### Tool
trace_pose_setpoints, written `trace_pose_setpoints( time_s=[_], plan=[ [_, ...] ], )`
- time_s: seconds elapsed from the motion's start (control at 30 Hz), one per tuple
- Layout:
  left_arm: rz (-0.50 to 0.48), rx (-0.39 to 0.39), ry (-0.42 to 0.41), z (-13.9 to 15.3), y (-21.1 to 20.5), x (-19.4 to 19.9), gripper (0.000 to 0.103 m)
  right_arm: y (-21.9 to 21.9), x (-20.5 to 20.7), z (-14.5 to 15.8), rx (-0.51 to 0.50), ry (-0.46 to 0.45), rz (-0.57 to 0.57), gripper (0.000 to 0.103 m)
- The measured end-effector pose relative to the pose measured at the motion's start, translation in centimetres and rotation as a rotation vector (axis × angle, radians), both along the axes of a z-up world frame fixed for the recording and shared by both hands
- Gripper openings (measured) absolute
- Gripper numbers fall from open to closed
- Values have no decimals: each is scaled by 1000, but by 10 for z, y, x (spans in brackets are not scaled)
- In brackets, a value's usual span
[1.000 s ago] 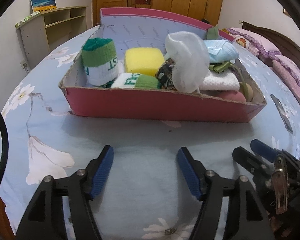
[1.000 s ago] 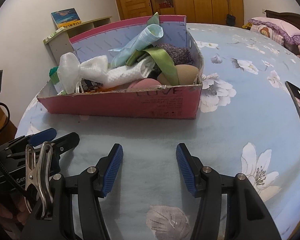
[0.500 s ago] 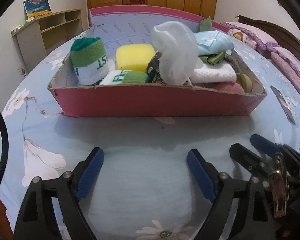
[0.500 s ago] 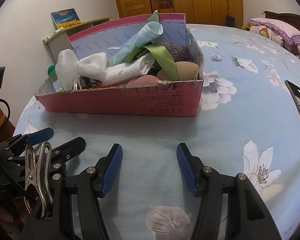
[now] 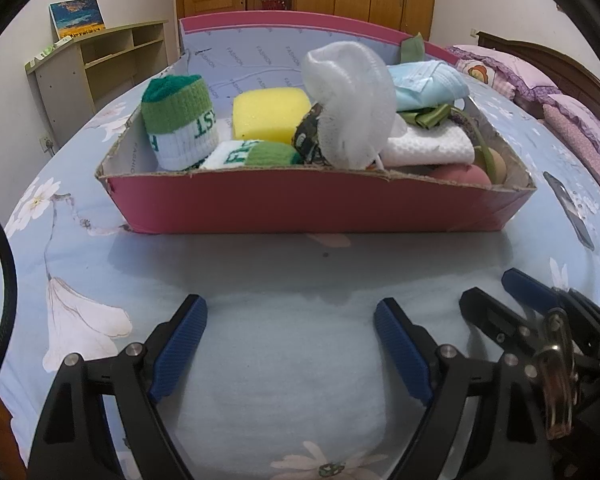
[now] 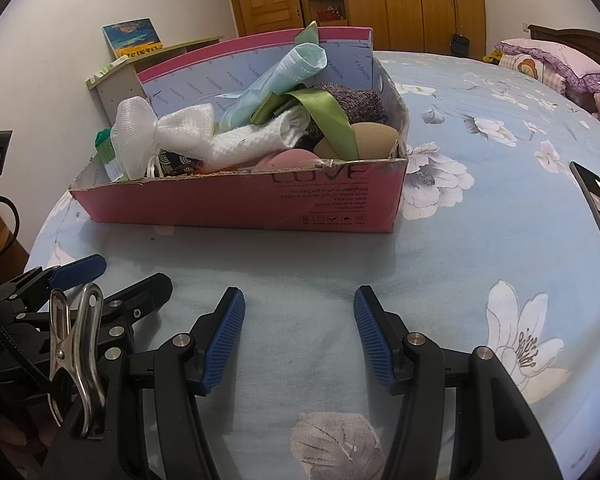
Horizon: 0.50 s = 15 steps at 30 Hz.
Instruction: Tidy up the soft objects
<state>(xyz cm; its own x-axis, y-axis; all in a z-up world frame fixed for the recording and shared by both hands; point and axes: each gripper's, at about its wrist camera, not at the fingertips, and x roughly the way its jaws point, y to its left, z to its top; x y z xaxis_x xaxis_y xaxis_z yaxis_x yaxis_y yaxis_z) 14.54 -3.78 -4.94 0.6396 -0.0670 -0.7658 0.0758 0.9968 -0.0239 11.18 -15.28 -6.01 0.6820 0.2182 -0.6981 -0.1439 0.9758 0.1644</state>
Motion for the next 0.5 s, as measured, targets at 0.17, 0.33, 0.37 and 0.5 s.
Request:
trace_pose_setpoints(
  time_s=[0.17,0.33,0.37,0.5],
  plan=[
    [0,-1,-1,0,0,0,90,0,0,0,0,-1,0,59],
    [5,-2,-4,0,0,1,90,0,0,-1,0,-1,0,59],
    [5,-2,-5,0,1,1,90,0,0,-1,0,-1,0,59],
    [6,-2,-7,-1,2,2,89,0,-1,-1,1,-1,0,59]
  ],
)
